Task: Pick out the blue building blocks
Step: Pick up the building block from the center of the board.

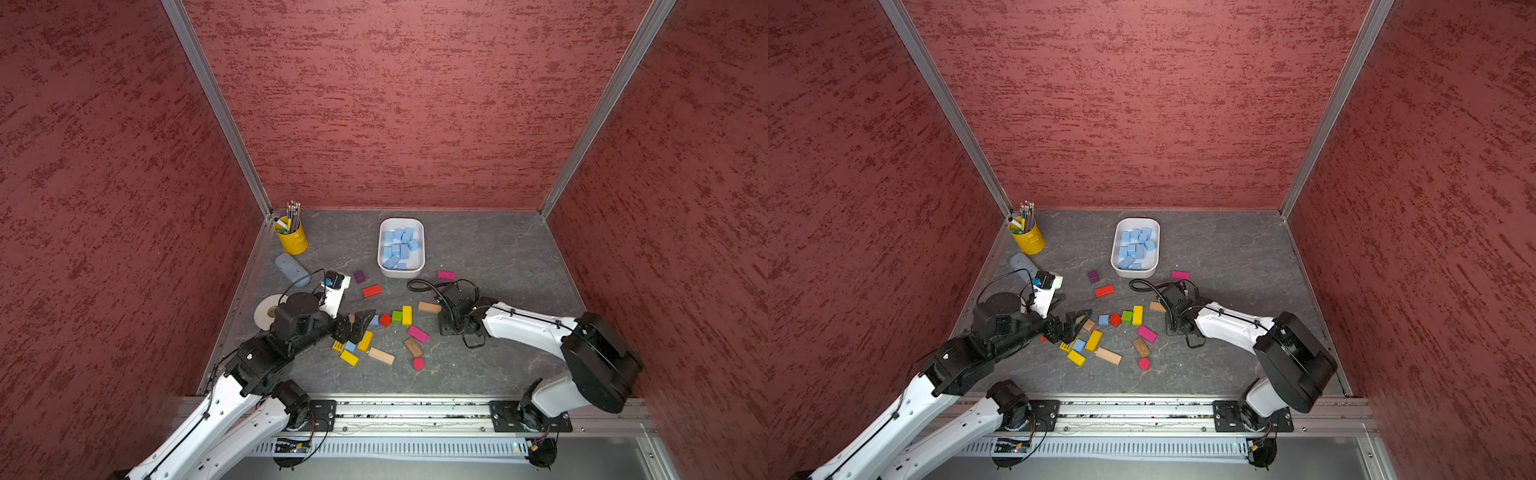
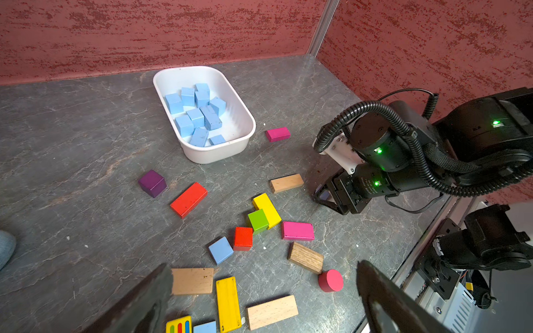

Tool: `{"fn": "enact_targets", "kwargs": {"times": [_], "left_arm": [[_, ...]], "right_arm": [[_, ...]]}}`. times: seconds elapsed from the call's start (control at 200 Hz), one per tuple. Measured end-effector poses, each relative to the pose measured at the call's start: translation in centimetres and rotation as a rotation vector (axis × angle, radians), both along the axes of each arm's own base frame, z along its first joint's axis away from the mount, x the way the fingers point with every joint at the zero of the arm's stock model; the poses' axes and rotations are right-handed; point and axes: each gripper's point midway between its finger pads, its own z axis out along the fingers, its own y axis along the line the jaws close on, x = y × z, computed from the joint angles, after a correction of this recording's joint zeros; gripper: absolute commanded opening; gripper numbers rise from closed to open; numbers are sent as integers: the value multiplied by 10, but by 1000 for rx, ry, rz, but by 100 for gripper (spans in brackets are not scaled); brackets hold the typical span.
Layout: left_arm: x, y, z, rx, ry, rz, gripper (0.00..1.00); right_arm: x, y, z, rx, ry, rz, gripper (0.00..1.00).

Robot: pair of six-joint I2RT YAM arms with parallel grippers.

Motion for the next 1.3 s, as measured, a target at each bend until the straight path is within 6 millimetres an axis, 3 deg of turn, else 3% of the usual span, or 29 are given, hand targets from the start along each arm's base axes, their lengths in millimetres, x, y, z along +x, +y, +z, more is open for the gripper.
{"fn": "enact_targets", "kwargs": {"times": [0.456, 0.761, 1.067, 1.302], "left_arm": [[0, 0, 0, -1, -1, 0, 100], [0, 0, 0, -1, -1, -1, 100], [-1, 1, 3, -7, -8, 0, 100], [-2, 2, 4, -11, -15, 0, 100]], "right_arm": [[3, 1, -5, -58, -1, 8, 24], [10, 4, 4, -56, -22, 5, 16], [41, 31, 47, 7, -124, 25, 15], [82, 64, 93, 42, -235, 63, 15]]}}
